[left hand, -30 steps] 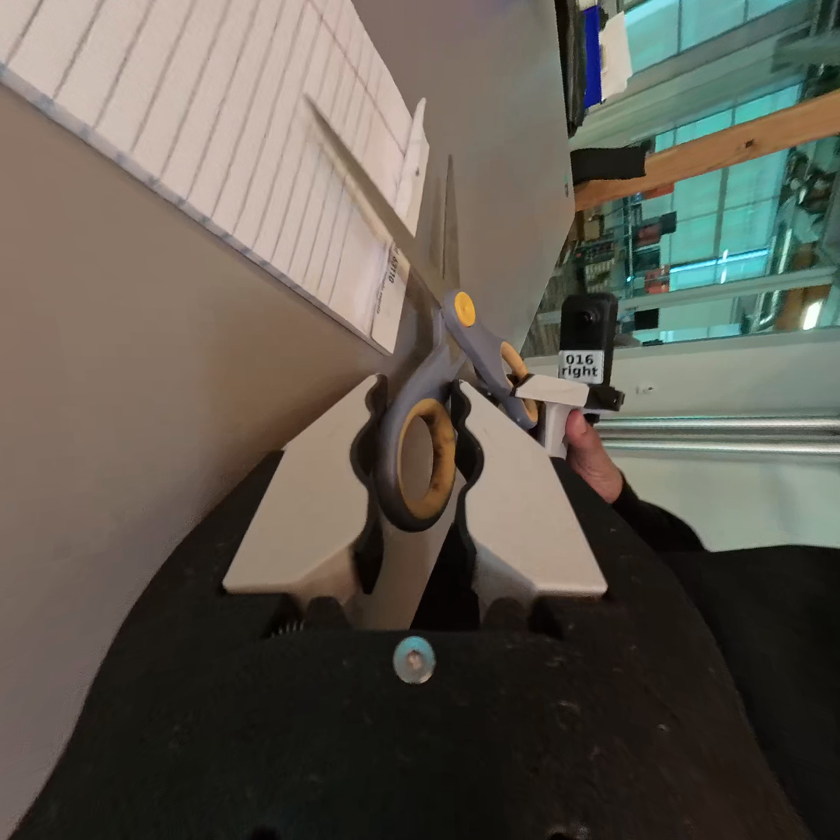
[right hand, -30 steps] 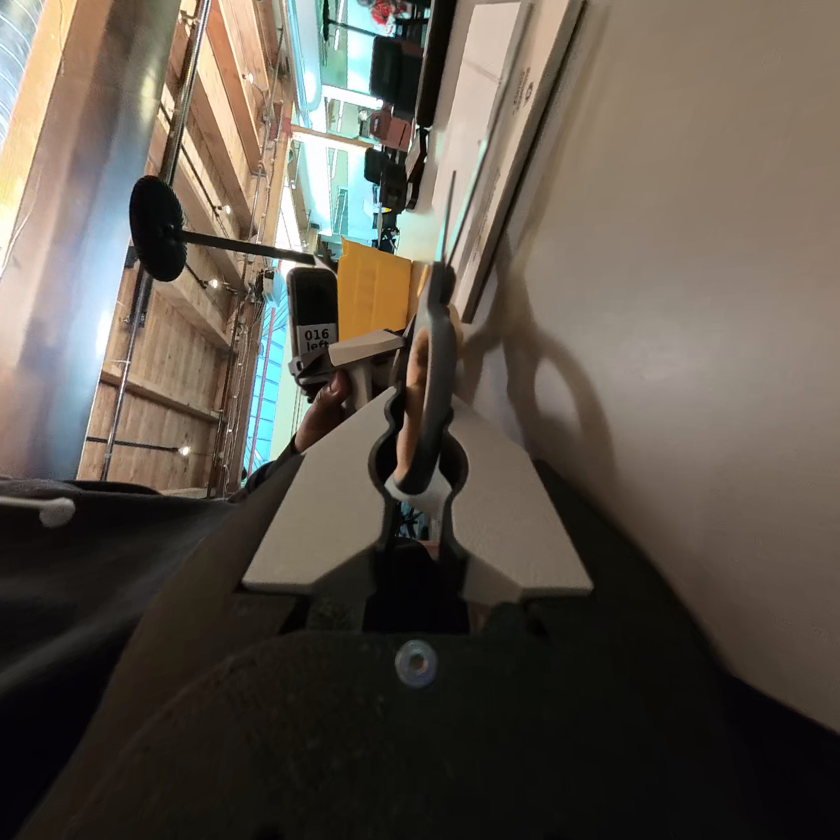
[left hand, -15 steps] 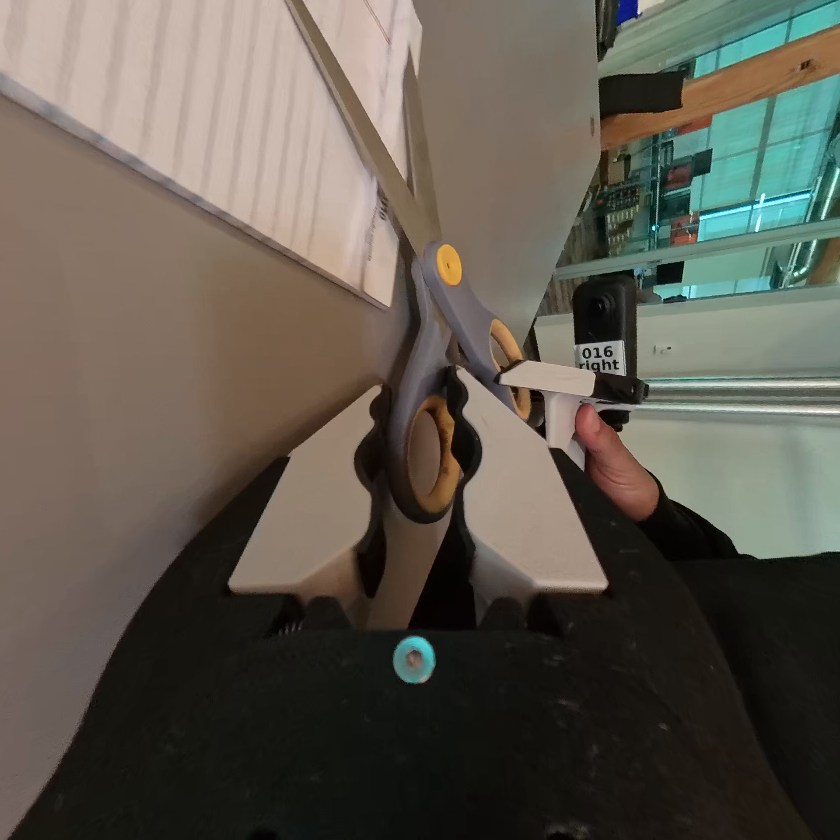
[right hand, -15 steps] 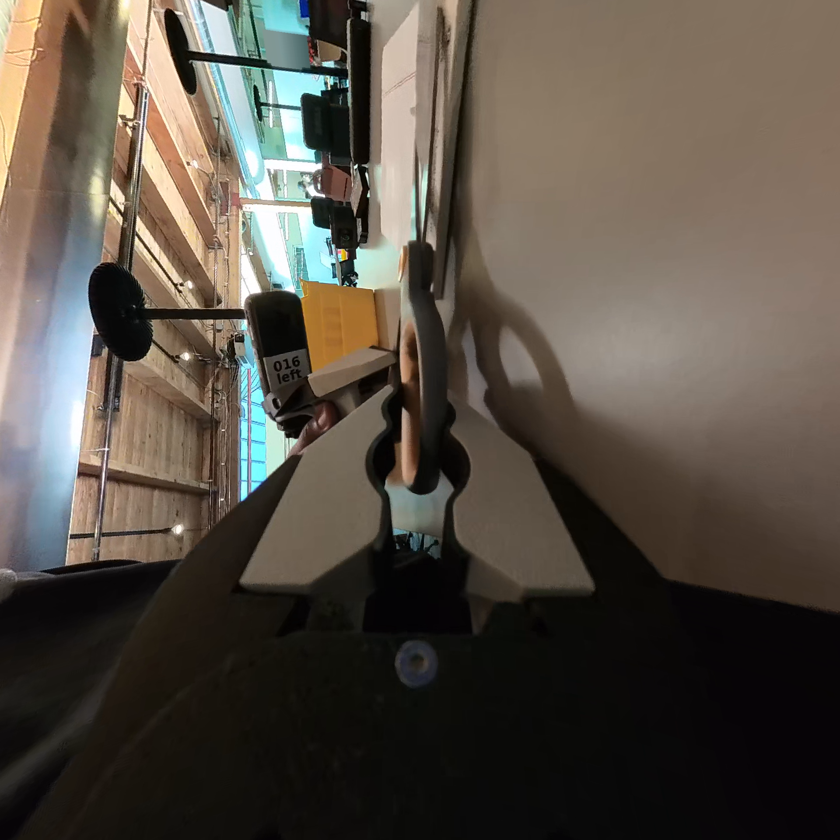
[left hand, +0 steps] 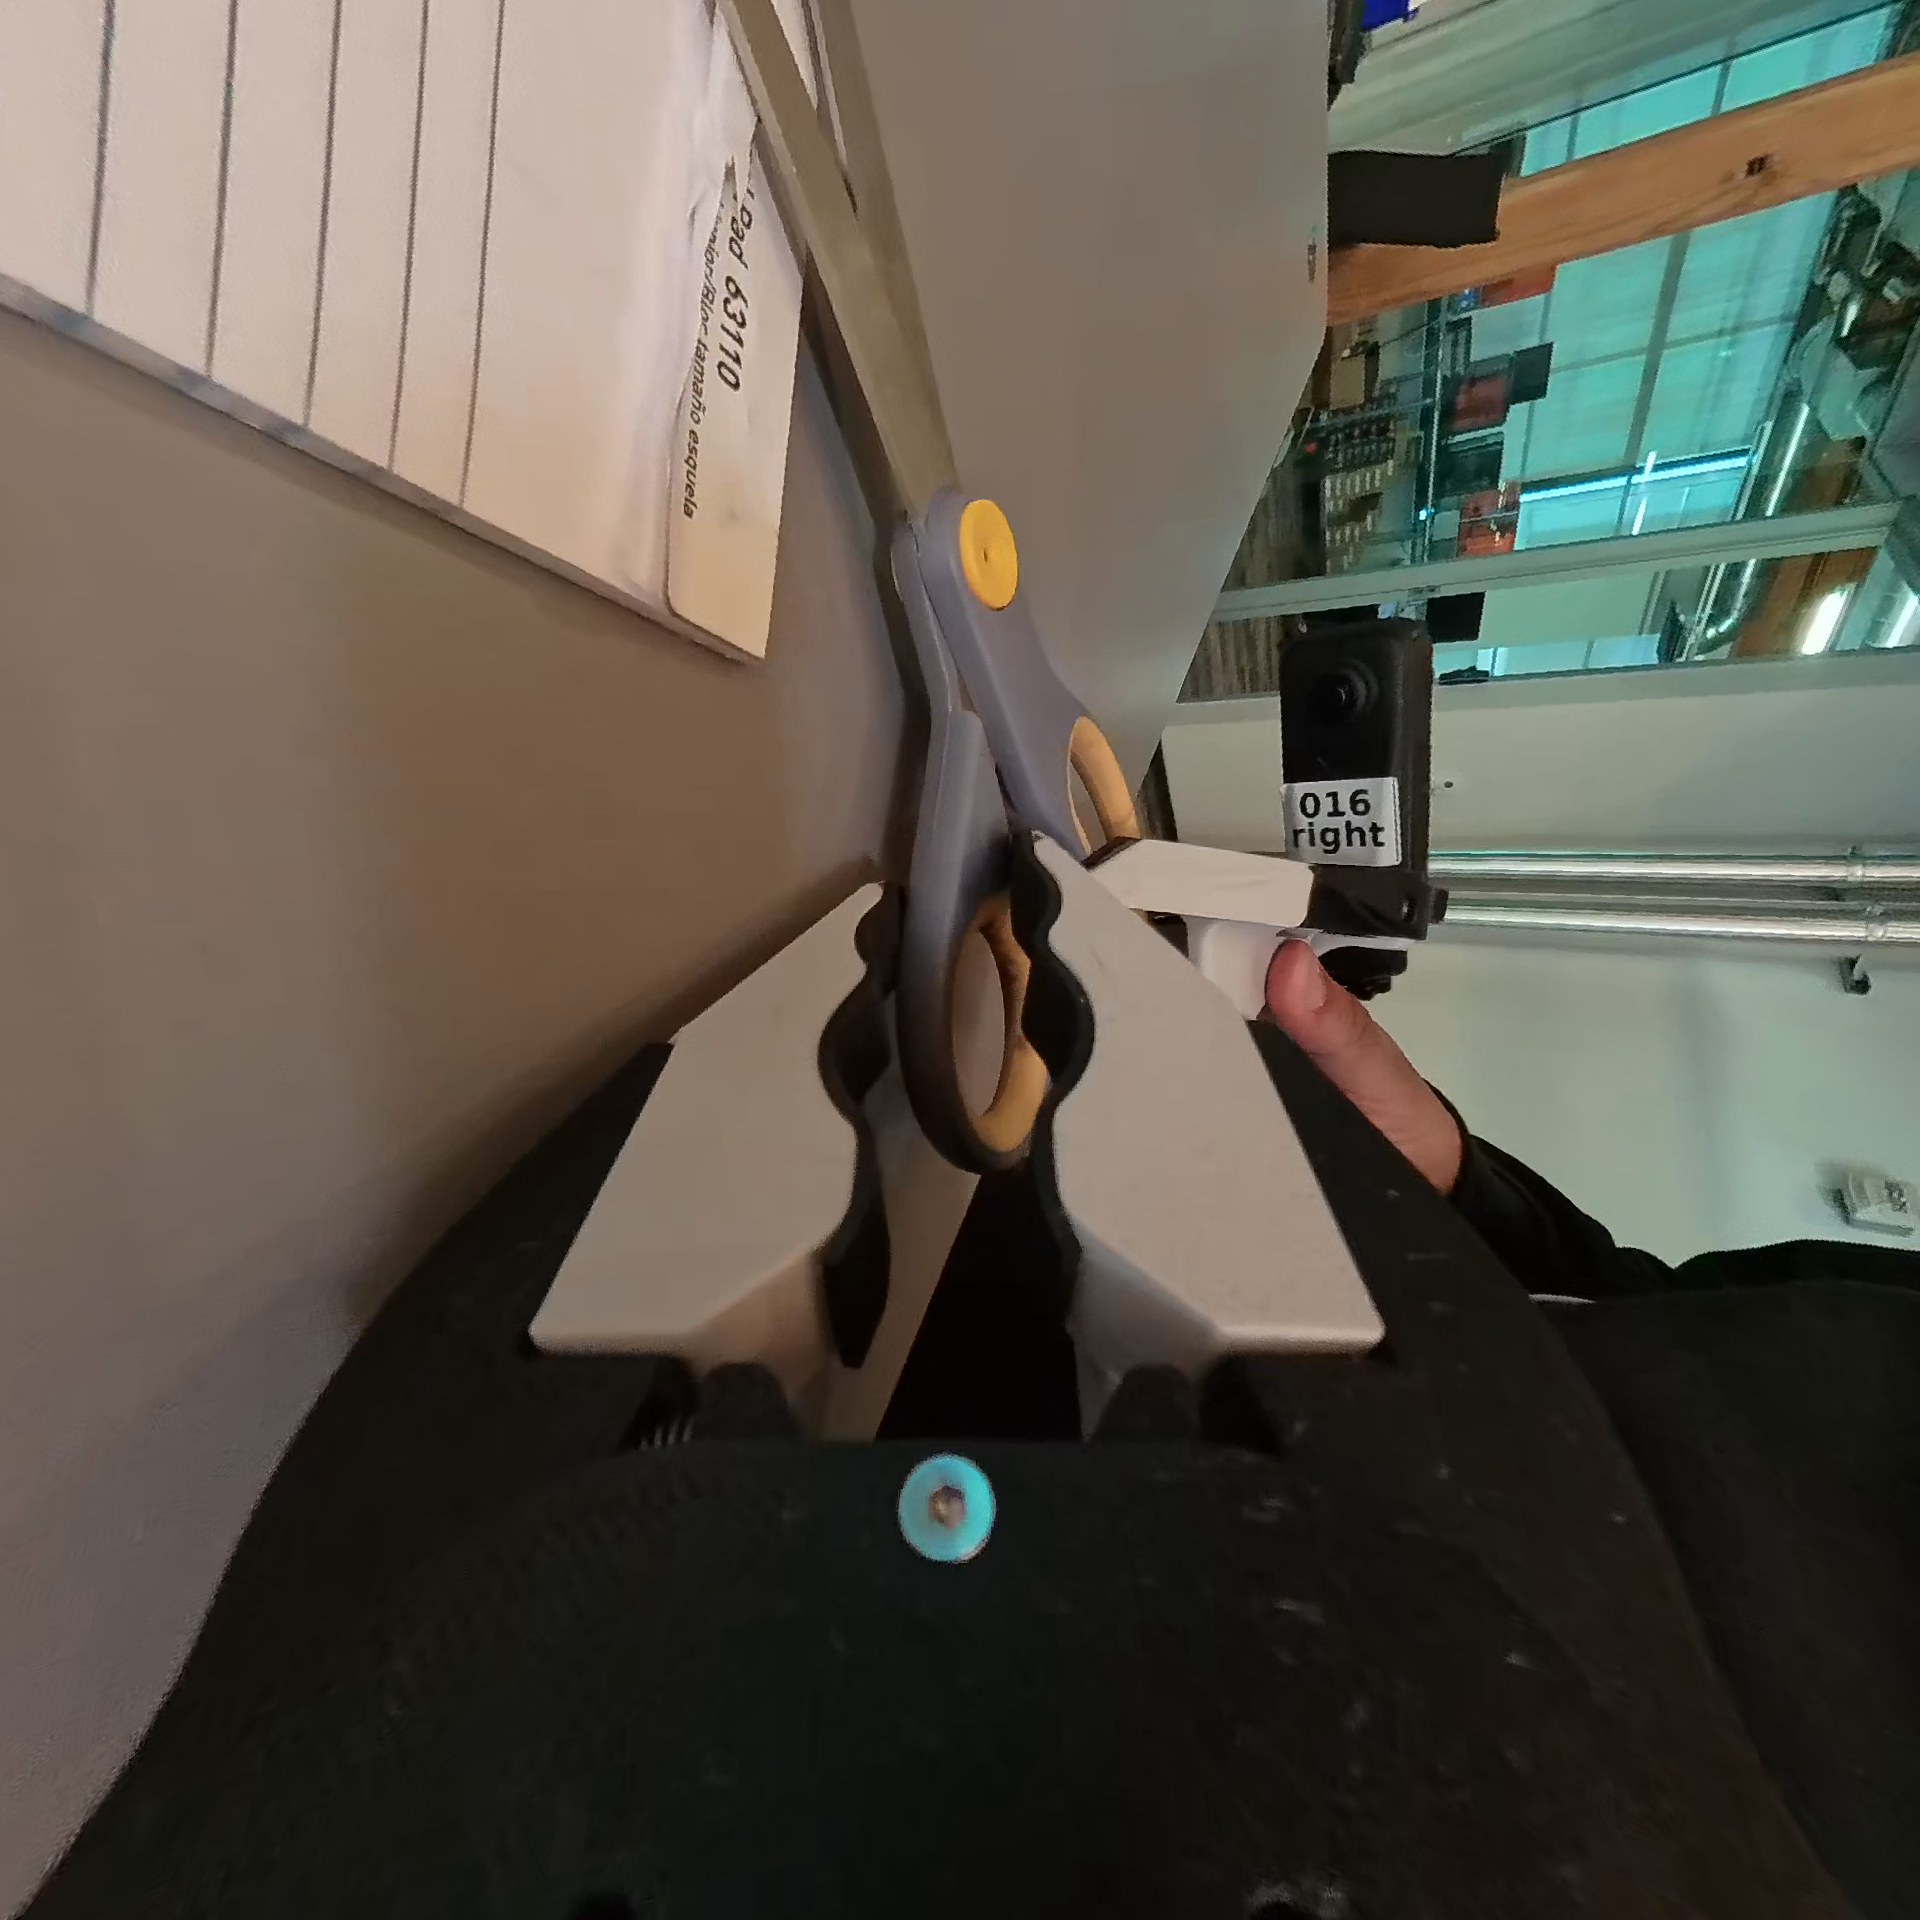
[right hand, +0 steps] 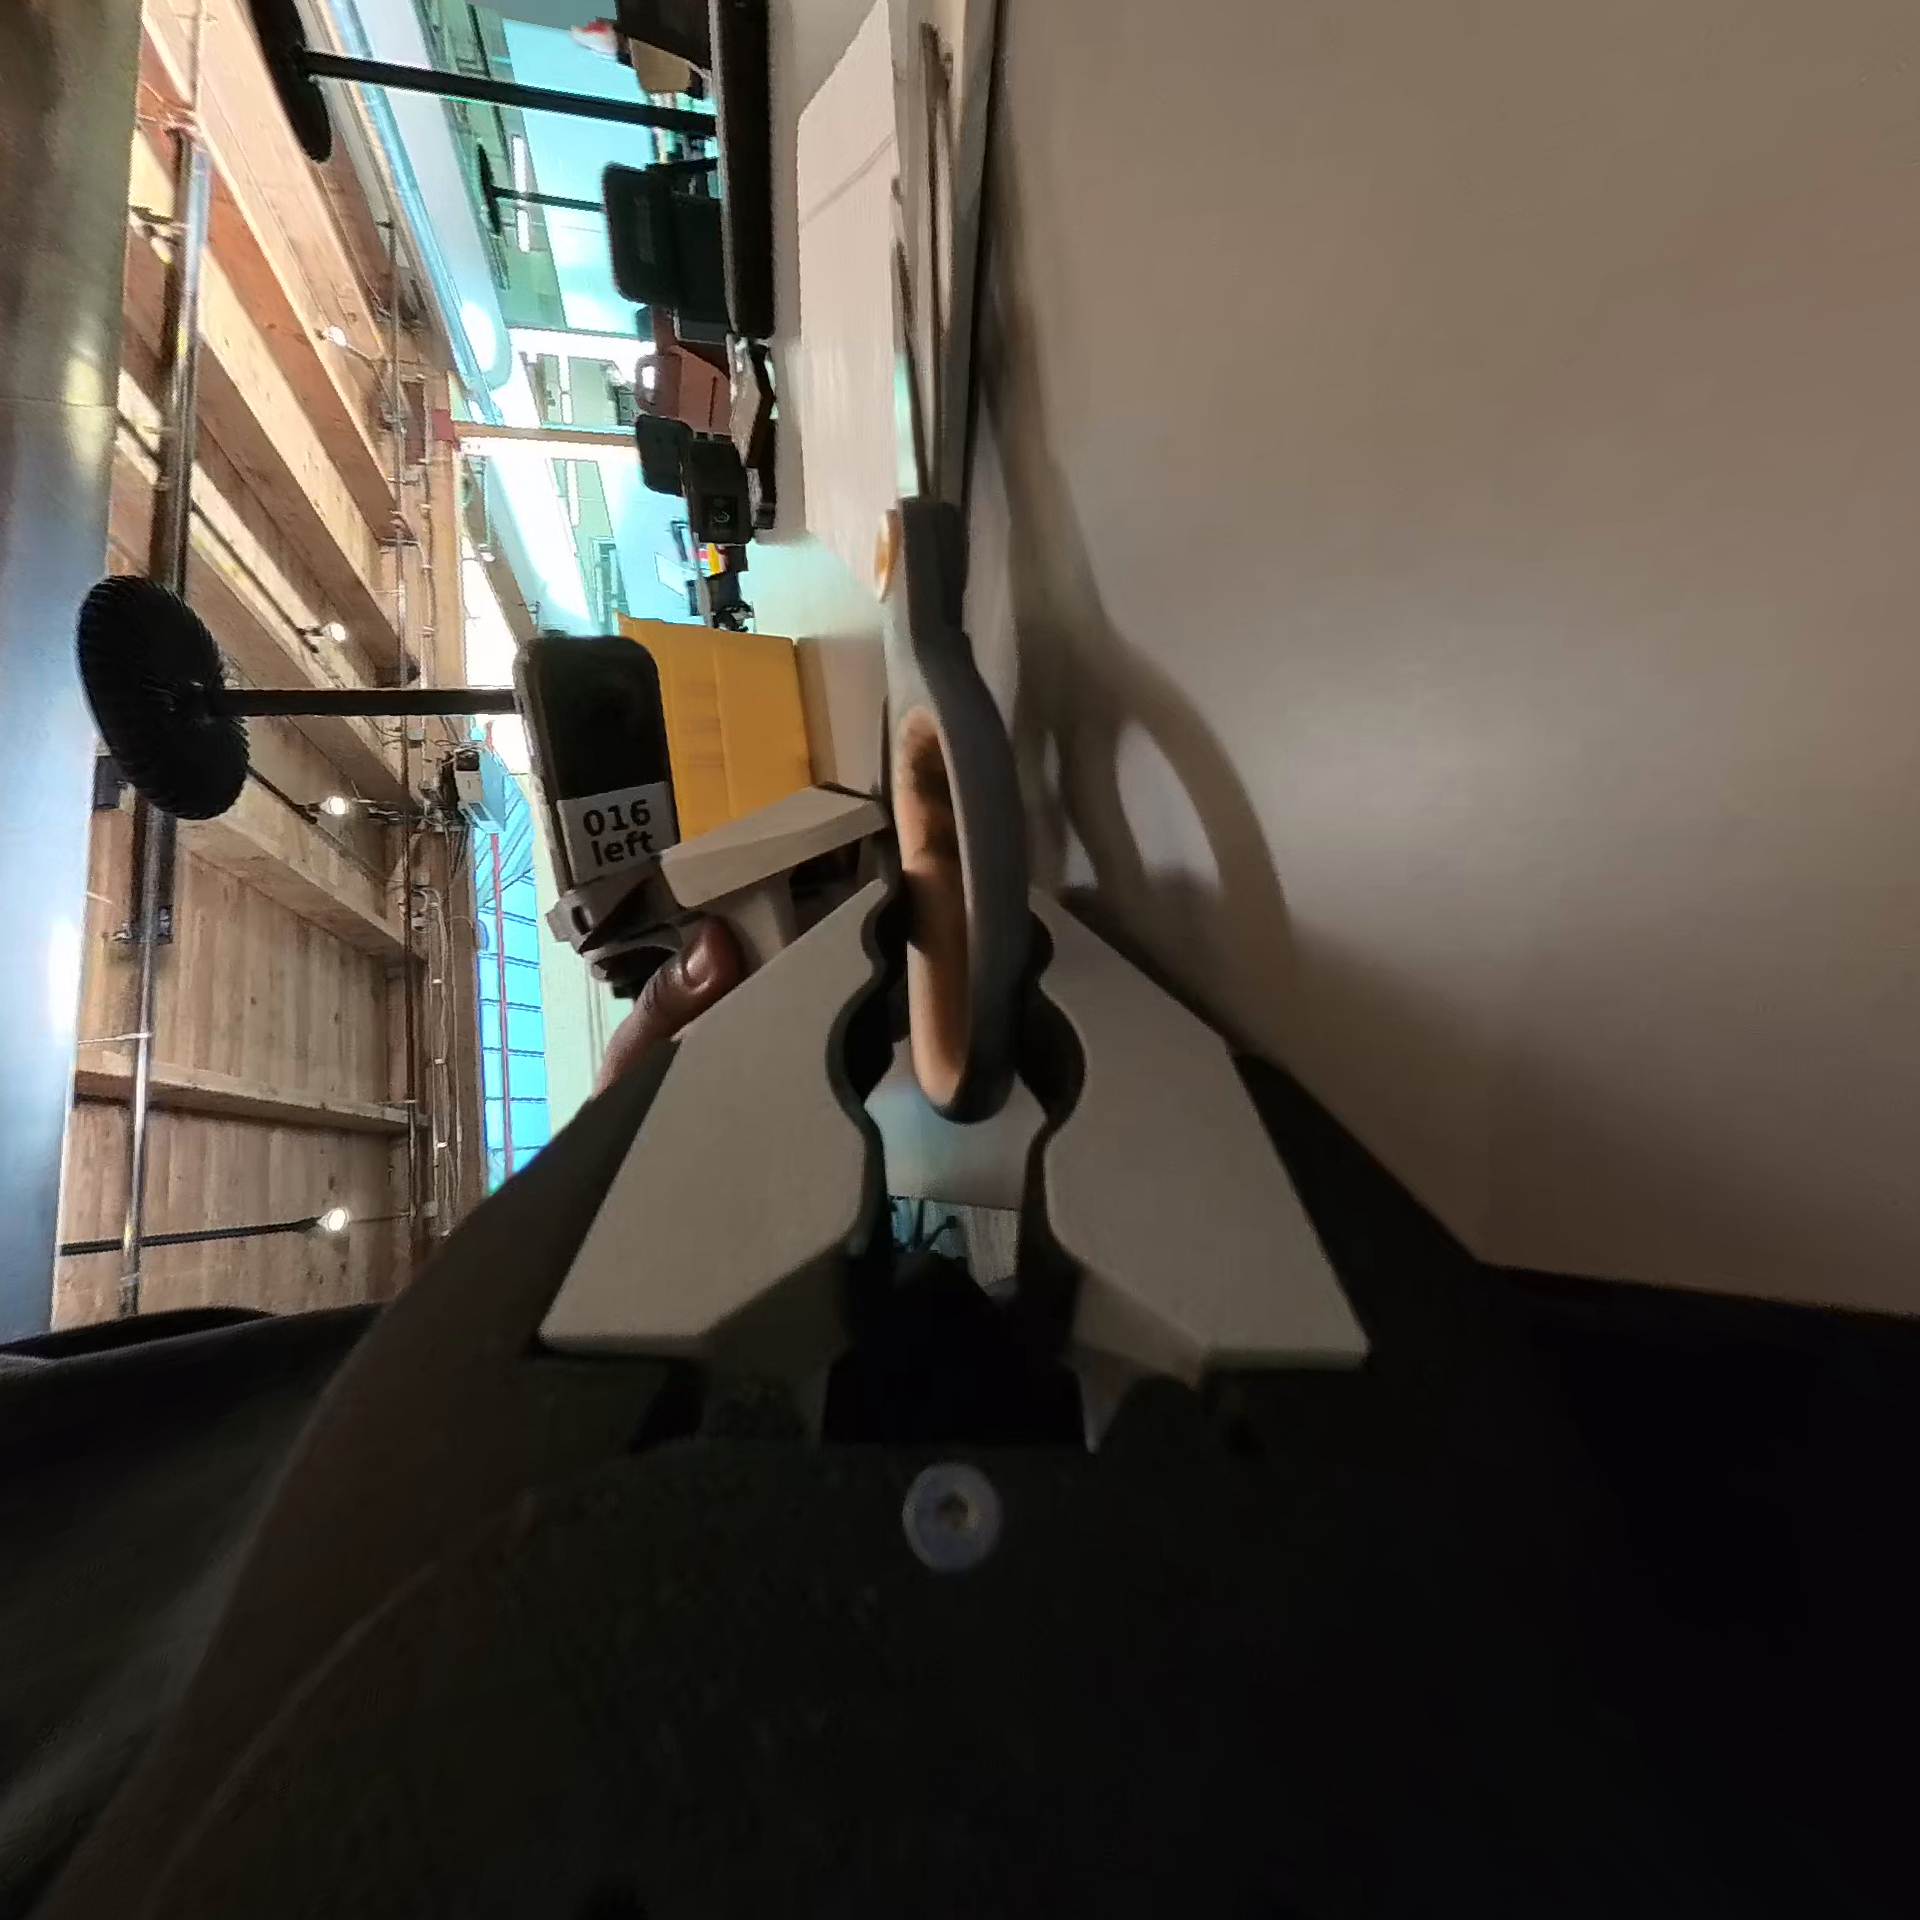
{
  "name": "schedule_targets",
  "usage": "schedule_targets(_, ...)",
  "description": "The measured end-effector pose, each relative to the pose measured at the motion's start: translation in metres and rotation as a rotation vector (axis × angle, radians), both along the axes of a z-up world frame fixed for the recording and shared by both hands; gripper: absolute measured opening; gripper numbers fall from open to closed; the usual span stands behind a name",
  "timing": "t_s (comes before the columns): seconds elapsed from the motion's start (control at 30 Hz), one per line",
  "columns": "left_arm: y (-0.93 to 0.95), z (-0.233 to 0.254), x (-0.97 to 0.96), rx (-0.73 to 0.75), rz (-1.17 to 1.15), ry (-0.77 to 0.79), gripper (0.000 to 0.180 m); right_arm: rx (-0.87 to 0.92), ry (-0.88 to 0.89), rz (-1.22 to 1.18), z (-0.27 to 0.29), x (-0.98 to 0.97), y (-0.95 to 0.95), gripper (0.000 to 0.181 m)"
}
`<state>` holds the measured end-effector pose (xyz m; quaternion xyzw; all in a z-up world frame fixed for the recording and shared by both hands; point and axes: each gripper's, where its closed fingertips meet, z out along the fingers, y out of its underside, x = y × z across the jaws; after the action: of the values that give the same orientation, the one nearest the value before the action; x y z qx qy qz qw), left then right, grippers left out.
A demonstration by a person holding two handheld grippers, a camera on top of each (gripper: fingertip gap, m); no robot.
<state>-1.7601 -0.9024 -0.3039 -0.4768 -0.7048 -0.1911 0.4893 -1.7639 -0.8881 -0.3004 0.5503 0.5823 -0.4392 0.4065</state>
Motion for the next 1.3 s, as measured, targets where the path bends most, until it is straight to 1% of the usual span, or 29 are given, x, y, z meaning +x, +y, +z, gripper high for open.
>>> schedule_targets(0.13,-0.002,0.015,-0.006,0.008,0.031,0.06,0.019,-0.088,0.049,-0.002,0.02,-0.007,-0.002,0.012)
schedule_targets(0.3,-0.001,0.028,-0.009,0.021,0.023,0.105,0.018,-0.1,0.156,0.055,0.036,-0.011,-0.001,0.012)
schedule_targets(0.37,-0.003,0.037,-0.007,0.06,0.01,0.129,0.018,-0.15,0.161,0.093,0.046,-0.012,0.004,0.012)
schedule_targets(0.5,-0.018,0.065,0.001,0.22,0.003,0.182,0.015,-0.241,0.17,0.055,0.069,-0.041,0.032,0.009)
schedule_targets(0.53,-0.018,0.072,0.004,0.251,-0.003,0.195,0.015,-0.243,0.185,0.076,0.072,-0.042,0.033,0.01)
schedule_targets(0.67,-0.001,0.076,0.009,0.224,-0.071,0.23,0.016,-0.218,0.298,0.125,0.088,-0.05,0.025,0.01)
schedule_targets(0.77,0.006,0.093,-0.001,0.305,-0.037,0.272,0.015,-0.243,0.32,0.128,0.1,-0.052,0.013,0.01)
schedule_targets(0.87,0.01,0.098,-0.009,0.283,-0.025,0.308,0.015,-0.253,0.337,0.192,0.102,-0.037,-0.004,0.01)
schedule_targets(0.93,0.002,0.1,-0.017,0.271,0.009,0.32,0.018,-0.264,0.342,0.199,0.105,-0.035,-0.01,0.01)
schedule_targets(1.0,-0.013,0.11,-0.026,0.292,0.078,0.362,0.037,-0.295,0.334,0.202,0.108,-0.036,-0.014,0.01)
schedule_targets(1.03,-0.019,0.116,-0.031,0.313,0.102,0.374,0.036,-0.318,0.33,0.206,0.111,-0.036,-0.017,0.009)
schedule_targets(1.07,-0.023,0.118,-0.036,0.316,0.123,0.379,0.024,-0.344,0.326,0.218,0.114,-0.035,-0.019,0.009)
schedule_targets(1.1,-0.028,0.121,-0.042,0.291,0.157,0.408,0.014,-0.361,0.326,0.233,0.115,-0.034,-0.022,0.009)
schedule_targets(1.17,-0.032,0.128,-0.054,0.219,0.183,0.444,0.014,-0.395,0.347,0.242,0.116,-0.039,-0.026,0.01)
schedule_targets(1.2,-0.032,0.13,-0.058,0.153,0.171,0.465,0.014,-0.398,0.349,0.24,0.114,-0.046,-0.026,0.013)
schedule_targets(1.23,-0.033,0.128,-0.064,0.048,0.161,0.472,0.014,-0.366,0.361,0.23,0.108,-0.054,-0.026,0.019)
schedule_targets(1.3,-0.039,0.129,-0.076,-0.184,0.116,0.494,0.013,-0.251,0.443,0.201,0.092,-0.075,-0.024,0.043)
